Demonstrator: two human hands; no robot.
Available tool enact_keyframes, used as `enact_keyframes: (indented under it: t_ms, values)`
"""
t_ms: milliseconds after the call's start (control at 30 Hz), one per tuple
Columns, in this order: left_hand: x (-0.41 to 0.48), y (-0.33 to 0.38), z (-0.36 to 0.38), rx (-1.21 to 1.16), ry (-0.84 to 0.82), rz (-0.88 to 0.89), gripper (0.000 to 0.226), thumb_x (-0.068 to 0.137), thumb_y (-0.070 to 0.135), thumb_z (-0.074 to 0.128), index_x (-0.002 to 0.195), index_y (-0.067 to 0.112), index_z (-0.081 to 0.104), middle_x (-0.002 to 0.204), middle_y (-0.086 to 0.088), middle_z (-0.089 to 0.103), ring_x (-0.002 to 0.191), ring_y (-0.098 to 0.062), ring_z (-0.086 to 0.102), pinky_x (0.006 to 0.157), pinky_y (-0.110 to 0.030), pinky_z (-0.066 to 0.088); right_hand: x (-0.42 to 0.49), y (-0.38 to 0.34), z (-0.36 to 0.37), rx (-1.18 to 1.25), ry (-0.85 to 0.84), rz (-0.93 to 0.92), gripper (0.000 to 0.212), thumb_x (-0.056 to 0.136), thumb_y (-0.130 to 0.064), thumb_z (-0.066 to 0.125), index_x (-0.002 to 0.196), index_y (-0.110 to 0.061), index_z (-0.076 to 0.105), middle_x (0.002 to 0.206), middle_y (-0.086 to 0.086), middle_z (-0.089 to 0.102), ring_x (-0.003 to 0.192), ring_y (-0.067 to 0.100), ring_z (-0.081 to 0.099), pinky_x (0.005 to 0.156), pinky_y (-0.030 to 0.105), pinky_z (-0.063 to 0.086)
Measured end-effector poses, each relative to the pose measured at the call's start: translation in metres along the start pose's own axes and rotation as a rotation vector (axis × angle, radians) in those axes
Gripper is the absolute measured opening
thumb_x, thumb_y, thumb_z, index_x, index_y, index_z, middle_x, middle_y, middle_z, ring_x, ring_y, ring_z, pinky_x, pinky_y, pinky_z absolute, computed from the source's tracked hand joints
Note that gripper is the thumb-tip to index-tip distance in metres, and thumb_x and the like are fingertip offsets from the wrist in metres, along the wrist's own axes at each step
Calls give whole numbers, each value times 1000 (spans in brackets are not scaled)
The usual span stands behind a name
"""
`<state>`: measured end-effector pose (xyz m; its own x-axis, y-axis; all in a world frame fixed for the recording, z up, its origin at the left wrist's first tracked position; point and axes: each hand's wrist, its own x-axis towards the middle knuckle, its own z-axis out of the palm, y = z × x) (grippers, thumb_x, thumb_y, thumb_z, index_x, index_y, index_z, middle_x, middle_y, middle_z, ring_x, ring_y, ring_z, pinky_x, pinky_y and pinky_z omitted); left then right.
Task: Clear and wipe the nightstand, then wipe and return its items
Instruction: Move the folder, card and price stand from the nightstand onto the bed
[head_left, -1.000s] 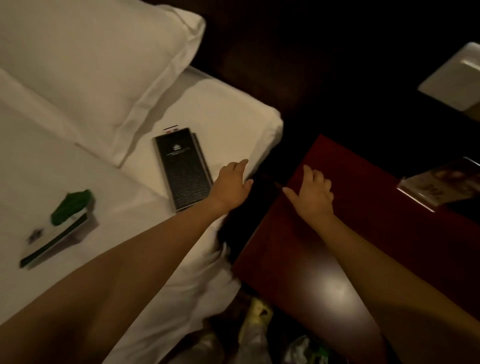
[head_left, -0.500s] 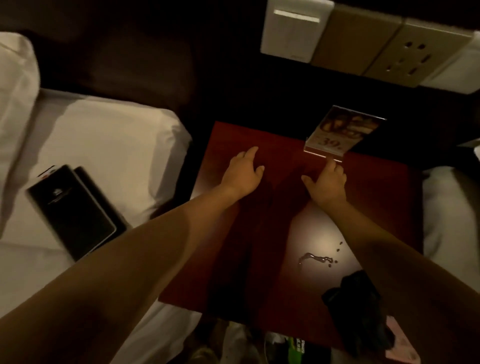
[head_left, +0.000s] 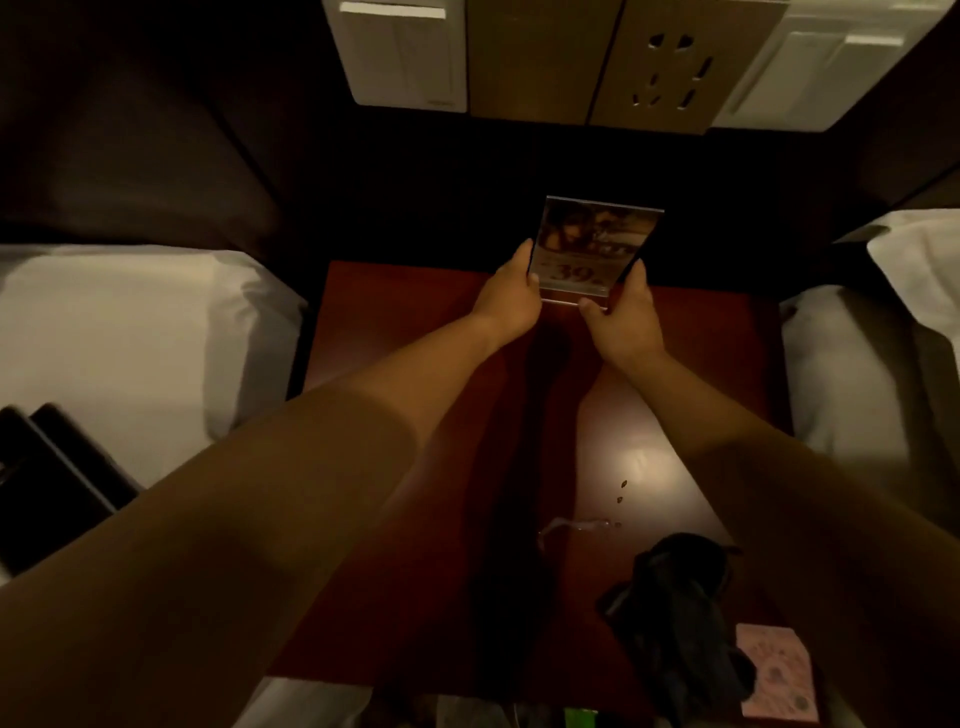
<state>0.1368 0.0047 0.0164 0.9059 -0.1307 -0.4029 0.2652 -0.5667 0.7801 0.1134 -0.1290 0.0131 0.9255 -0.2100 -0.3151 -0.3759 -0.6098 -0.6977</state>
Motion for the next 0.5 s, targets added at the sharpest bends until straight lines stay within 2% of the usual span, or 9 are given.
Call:
enact_keyframes:
  t_ms: [67, 200, 267, 400, 500]
  values:
    - [6, 1, 4, -37, 0, 6, 45, 101, 12, 28, 146, 20, 29, 144, -8, 45, 129, -25, 44, 92, -25, 34, 3, -1, 4, 35, -13, -19, 71, 93, -13, 53, 149, -7, 10, 152, 12, 31, 140, 27, 33, 112, 43, 36]
    - [9, -11, 8, -107, 54, -15, 46, 101, 11, 26, 144, 23, 32, 143, -7, 44, 128, -22, 44, 95, -25, 34, 4, -3, 16, 35, 9, -51, 70, 95, -10, 47, 150, -10, 5, 153, 12, 26, 139, 27, 31, 111, 40, 36]
    - [6, -18, 5, -154, 100, -32, 45, 101, 12, 26, 145, 21, 31, 143, -8, 38, 128, -21, 42, 96, -24, 33, 3, -6, 25, 32, 25, -88, 66, 96, -11, 43, 150, -9, 6, 151, 13, 25, 136, 27, 35, 107, 33, 37]
    - [-9, -35, -9, -248, 203, -98, 46, 102, 19, 26, 148, 19, 24, 146, -7, 29, 129, -19, 39, 96, -21, 31, -5, -21, 49, 38, 10, -152, 63, 98, -10, 37, 151, -8, 2, 152, 14, 19, 135, 24, 34, 93, 14, 26]
    - [-26, -52, -29, -342, 309, -115, 44, 100, 17, 29, 144, 17, 33, 140, -8, 34, 119, -17, 46, 93, -19, 37, -16, -40, 71, 54, -28, -227, 61, 98, -10, 35, 150, -6, 3, 152, 15, 16, 137, 23, 29, 98, 9, 22]
